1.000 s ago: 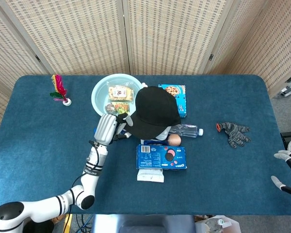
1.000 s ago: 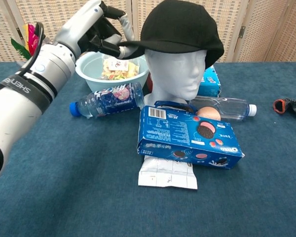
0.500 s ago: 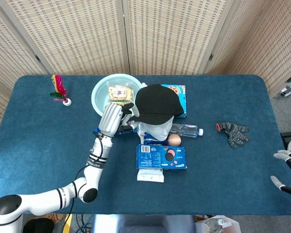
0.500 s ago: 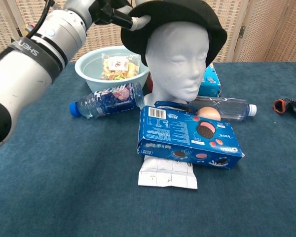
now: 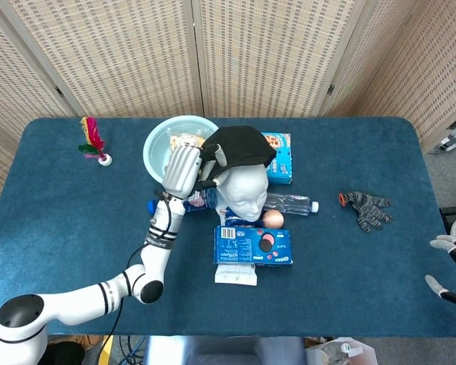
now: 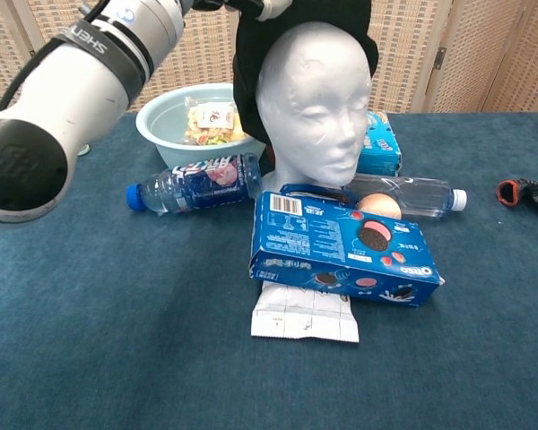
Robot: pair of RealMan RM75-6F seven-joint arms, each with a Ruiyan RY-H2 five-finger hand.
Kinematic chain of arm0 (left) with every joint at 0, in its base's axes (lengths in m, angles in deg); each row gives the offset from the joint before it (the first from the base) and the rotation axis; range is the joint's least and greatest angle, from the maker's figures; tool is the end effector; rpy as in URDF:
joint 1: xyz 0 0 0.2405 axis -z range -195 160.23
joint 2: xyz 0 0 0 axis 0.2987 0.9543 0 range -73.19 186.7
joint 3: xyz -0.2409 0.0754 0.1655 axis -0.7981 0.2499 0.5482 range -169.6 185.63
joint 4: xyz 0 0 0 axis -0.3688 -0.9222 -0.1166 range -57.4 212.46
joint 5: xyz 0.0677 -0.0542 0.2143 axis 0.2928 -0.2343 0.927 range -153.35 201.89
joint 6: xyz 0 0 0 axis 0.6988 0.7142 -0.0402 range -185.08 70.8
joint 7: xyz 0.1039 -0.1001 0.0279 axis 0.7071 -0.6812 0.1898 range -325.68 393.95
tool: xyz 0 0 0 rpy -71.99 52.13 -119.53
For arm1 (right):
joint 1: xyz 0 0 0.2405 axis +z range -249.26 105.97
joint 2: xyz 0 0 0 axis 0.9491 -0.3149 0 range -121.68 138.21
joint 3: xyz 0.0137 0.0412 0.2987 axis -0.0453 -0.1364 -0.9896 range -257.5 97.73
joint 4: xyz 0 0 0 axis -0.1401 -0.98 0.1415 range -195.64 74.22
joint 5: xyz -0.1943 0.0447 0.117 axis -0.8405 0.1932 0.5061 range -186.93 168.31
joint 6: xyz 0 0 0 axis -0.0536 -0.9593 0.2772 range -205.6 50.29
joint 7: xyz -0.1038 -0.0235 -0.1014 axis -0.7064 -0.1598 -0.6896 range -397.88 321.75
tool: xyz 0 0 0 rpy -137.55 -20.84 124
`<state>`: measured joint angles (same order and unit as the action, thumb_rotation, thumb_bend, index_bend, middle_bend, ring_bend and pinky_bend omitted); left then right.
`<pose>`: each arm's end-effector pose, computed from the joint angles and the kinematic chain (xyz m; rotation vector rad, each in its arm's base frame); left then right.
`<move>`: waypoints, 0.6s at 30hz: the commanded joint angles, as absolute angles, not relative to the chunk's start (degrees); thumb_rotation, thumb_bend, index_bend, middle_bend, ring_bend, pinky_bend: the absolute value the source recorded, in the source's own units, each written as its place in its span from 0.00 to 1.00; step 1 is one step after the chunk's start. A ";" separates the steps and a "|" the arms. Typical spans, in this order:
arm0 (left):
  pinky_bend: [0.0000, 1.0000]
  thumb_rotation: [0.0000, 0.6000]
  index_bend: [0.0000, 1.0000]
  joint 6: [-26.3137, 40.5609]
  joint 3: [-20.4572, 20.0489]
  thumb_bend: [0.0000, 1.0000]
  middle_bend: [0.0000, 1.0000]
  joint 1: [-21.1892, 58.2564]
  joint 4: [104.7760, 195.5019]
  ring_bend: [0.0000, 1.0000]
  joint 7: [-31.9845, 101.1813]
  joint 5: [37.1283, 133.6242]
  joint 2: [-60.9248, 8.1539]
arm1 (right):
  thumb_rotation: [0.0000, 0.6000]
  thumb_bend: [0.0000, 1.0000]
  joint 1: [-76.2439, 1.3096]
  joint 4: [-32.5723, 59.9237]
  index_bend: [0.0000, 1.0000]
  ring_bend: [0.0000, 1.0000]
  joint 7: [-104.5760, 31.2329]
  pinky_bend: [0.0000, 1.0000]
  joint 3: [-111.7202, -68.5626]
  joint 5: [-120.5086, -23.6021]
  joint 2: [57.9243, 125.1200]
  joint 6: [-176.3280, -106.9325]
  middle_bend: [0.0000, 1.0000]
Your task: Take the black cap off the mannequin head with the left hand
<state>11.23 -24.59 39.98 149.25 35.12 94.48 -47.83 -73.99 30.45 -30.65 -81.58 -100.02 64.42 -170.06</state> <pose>0.0003 0.4565 -0.0111 -1.4036 -0.9674 -1.7735 -0.3741 -0.1383 0.2219 1.3451 -0.8433 0.9018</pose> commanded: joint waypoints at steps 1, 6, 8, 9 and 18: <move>1.00 1.00 0.62 11.58 -25.34 0.30 0.95 40.81 148.44 1.00 35.63 94.14 -47.54 | 1.00 0.20 -74.03 30.37 0.33 0.23 -30.53 0.32 -81.57 -99.96 64.46 -170.07 0.29; 1.00 1.00 0.62 12.30 -27.09 0.30 0.95 42.29 146.27 1.00 36.47 92.86 -46.73 | 1.00 0.20 -74.08 30.02 0.33 0.23 -30.24 0.32 -81.55 -99.80 64.57 -169.97 0.29; 1.00 1.00 0.62 12.31 -27.54 0.30 0.95 42.83 145.36 1.00 36.54 92.31 -46.62 | 1.00 0.20 -74.06 29.97 0.33 0.23 -30.17 0.32 -81.57 -99.88 64.60 -170.02 0.29; 1.00 1.00 0.61 12.55 -27.76 0.30 0.95 43.13 144.80 1.00 36.58 92.06 -46.63 | 1.00 0.20 -74.05 29.95 0.33 0.23 -30.14 0.32 -81.58 -99.93 64.61 -170.07 0.29; 1.00 1.00 0.61 16.49 -28.09 0.30 0.95 42.77 141.22 1.00 36.50 92.12 -44.95 | 1.00 0.20 -74.35 29.54 0.33 0.23 -29.48 0.32 -81.46 -99.99 64.57 -170.43 0.30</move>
